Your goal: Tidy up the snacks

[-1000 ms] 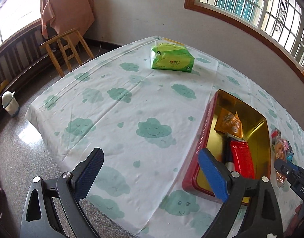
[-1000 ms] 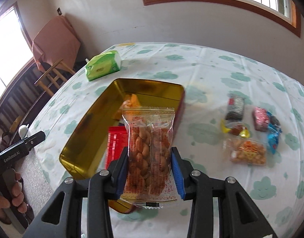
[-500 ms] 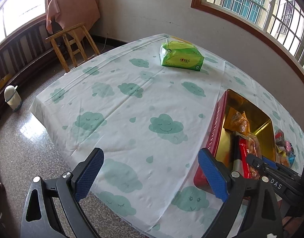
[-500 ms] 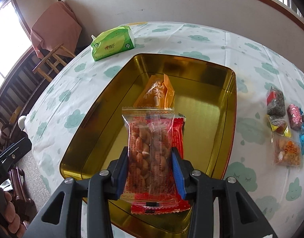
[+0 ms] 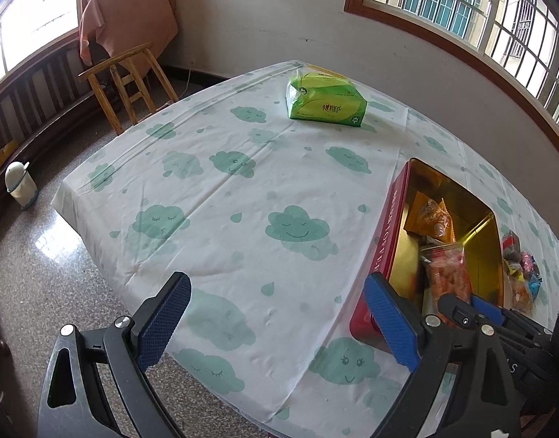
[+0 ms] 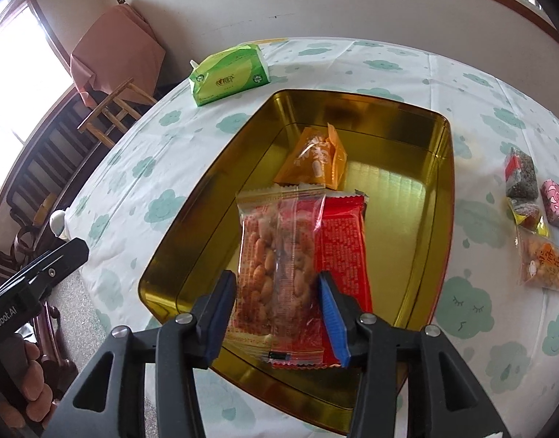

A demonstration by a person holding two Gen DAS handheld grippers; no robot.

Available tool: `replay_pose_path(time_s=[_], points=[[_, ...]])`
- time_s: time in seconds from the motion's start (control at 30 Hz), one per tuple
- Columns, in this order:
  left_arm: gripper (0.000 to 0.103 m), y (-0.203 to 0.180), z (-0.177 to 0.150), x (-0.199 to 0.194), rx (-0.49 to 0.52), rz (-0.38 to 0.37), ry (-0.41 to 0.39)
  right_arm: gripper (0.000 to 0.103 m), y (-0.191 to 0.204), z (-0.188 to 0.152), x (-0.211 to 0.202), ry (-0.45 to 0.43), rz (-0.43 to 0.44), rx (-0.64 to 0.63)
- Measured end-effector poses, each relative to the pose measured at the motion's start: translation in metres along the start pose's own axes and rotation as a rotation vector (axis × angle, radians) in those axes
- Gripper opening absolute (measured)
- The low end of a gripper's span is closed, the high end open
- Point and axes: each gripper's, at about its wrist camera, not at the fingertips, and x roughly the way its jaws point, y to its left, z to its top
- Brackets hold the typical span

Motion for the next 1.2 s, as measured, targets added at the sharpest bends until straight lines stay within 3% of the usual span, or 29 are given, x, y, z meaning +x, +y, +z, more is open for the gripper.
replay_pose_path(time_s=[0.27, 0.47, 0.67, 0.83, 0.97, 1.2], points=[[0.094, -0.006, 0.001, -0.002, 0.013, 0.000, -0.002, 0.047, 0.008, -0.001, 0.000, -0.001, 0.029, -0.043], [0.094, -0.021, 0.001, -0.005, 0.048, -0.014, -0.005, 0.048, -0.010, 0.003, -0.028, -0.051, 0.054, -0.067], [0.094, -0.036, -0.001, -0.008, 0.080, -0.031, -0.008, 0.053, -0.085, 0.006, -0.067, -0.083, -0.053, -0.111], [0.094, -0.046, -0.002, -0.011, 0.102, -0.036, -0.003, 0.057, -0.166, 0.012, -0.076, -0.024, -0.114, -0.097], [0.094, -0.052, -0.005, -0.011, 0.117, -0.027, 0.006, 0.061, -0.215, 0.019, -0.069, 0.068, -0.105, -0.133], [0.094, -0.061, -0.005, -0.010, 0.135, 0.015, 0.020, 0.062, -0.237, 0.030, -0.048, 0.152, 0.019, -0.233]])
